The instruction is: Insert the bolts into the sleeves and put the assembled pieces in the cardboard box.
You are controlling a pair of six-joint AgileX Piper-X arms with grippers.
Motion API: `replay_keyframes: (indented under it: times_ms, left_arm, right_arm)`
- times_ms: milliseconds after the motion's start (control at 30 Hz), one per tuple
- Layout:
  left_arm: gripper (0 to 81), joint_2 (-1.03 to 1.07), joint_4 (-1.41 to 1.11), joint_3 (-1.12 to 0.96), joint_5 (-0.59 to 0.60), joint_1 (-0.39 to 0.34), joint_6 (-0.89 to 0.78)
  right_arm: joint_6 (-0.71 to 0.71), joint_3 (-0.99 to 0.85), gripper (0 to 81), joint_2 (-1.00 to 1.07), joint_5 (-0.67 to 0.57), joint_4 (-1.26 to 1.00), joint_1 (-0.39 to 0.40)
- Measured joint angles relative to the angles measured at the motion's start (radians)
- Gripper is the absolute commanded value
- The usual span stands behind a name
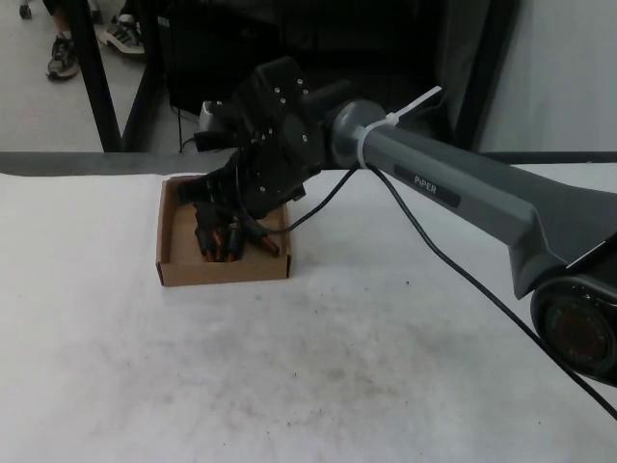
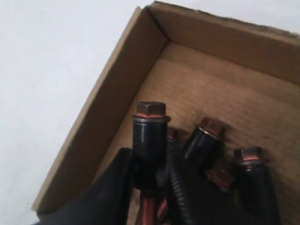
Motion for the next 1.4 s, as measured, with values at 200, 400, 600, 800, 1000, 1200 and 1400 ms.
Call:
replay_keyframes:
  times_ms: [200, 400, 600, 800, 1000, 1200, 1400]
  left_arm:
    - [58.5, 0.000, 0.003, 0.000, 0.000, 0.000, 0.000]
    - [58.5, 0.000, 0.003, 0.000, 0.000, 0.000, 0.000]
    - [58.5, 0.000, 0.003, 0.000, -0.003, 0.000, 0.004]
    - [58.5, 0.000, 0.003, 0.013, -0.008, 0.000, 0.040]
    - [58.5, -0.001, -0.003, 0.095, -0.008, 0.000, 0.064]
    - [58.5, 0.001, -0.045, 0.203, 0.028, 0.000, 0.040]
    - [58.5, 0.004, -0.243, 0.352, 0.111, 0.000, -0.031]
  right_arm:
    - [0.000, -0.016, 42.0, 0.000, 0.008, 0.061, 0.000]
    - [-0.028, -0.119, 42.0, 0.000, -0.003, 0.184, 0.003]
    - [-0.139, -0.306, 42.0, -0.061, 0.031, 0.484, 0.010]
    - [-0.306, -0.336, 31.8, -0.214, 0.142, 0.752, 0.018]
    - [-0.325, -0.261, 31.5, -0.379, 0.142, 0.787, 0.027]
    - [-0.310, -0.067, 31.5, -0.628, 0.142, 0.788, 0.048]
    - [-0.279, 0.222, 31.5, -0.854, 0.168, 0.785, 0.086]
